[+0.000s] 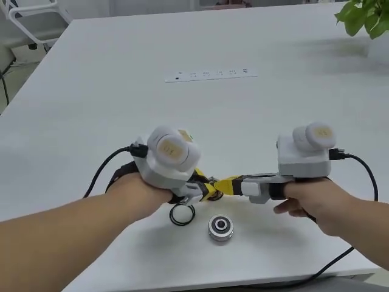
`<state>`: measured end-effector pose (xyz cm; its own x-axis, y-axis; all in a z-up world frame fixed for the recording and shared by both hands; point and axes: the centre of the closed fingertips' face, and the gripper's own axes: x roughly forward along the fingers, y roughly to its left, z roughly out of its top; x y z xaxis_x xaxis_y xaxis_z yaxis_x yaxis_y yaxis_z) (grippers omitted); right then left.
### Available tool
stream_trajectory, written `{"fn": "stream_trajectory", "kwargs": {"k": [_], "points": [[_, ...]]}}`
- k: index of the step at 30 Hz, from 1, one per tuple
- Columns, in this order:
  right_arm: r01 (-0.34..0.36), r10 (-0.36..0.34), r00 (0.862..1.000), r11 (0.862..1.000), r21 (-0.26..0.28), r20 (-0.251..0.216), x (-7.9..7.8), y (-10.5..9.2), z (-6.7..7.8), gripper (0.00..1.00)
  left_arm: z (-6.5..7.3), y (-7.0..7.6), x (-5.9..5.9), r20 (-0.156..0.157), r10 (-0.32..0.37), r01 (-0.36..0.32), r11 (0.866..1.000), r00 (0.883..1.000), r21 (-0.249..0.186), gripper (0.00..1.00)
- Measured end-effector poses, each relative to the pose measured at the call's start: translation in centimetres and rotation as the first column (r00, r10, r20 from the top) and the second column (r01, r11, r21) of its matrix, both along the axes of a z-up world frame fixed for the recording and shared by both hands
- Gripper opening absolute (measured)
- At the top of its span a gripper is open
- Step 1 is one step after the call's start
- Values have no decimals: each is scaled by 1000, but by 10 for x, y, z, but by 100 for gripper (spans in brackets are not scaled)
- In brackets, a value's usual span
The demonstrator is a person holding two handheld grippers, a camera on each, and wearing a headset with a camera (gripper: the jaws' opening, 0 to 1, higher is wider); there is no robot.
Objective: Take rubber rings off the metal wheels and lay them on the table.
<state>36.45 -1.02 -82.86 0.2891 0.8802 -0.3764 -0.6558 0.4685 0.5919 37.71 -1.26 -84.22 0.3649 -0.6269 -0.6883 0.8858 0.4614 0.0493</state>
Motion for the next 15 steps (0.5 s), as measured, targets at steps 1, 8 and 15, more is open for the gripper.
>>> {"fn": "stream_trajectory", "kwargs": {"k": [1,8,15], "points": [[4,-3,1000,1000,5,-5,0,-1,0,0,0,0,0,0,2,-2,1000,1000,-1,12],[0,0,1000,1000,31,-19,-4,1,5,0,0,0,-1,0,6,-6,1000,1000,-5,12],[-15,18,999,998,67,-44,-12,4,10,0,0,0,-1,0,10,-10,1000,1000,-9,12]]}}
